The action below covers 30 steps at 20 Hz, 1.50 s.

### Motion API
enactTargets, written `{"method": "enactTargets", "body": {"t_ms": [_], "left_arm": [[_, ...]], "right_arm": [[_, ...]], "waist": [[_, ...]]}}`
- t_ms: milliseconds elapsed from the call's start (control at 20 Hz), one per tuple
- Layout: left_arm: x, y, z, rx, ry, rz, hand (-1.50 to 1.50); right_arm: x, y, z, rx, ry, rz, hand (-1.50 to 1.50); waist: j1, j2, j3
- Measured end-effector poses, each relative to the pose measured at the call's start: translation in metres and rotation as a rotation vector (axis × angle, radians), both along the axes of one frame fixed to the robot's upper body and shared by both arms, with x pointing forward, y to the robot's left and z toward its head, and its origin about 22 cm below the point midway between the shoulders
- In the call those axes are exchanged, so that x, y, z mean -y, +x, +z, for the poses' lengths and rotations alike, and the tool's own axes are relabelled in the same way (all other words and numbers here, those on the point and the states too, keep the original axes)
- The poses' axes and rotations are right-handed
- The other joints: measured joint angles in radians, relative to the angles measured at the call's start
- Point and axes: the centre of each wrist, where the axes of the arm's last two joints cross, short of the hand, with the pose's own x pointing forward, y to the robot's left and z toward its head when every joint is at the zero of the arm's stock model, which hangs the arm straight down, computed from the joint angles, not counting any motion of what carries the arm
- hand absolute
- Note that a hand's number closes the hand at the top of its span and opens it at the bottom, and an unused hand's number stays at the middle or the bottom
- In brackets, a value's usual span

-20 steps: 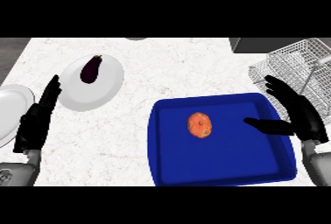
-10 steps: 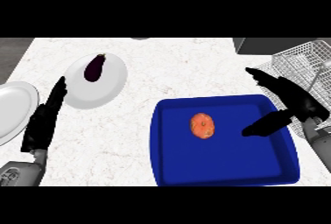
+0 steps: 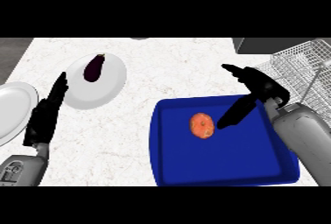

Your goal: Pick the squash from the tray and place it in the tiered basket

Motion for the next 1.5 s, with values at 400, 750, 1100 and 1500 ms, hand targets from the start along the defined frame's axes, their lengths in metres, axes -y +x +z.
{"method": "enactTargets", "body": {"t_ms": [400, 750, 1100, 1500], "left_arm": [[-0.009, -0.012, -0.001, 0.001, 0.007, 0.001, 0.0], [-0.003, -0.008, 0.006, -0.002, 0.001, 0.003, 0.0], [-0.001, -0.008, -0.004, -0.001, 0.001, 0.003, 0.0], [0.001, -0.006, -0.006, 0.008, 0.008, 0.009, 0.0]], "right_arm": [[-0.026, 0.002, -0.03, -0.098, -0.082, 0.019, -1.5], [-0.035, -0.01, -0.046, -0.114, -0.116, 0.044, -1.5], [-0.04, -0.019, -0.05, -0.074, -0.197, 0.066, -1.5], [-0.053, -0.026, -0.055, -0.041, -0.242, 0.076, -1.5]], "waist": [[-0.002, -0.001, 0.001], [-0.005, -0.002, 0.001], [-0.007, -0.002, 0.001], [-0.006, -0.001, 0.001]]}}
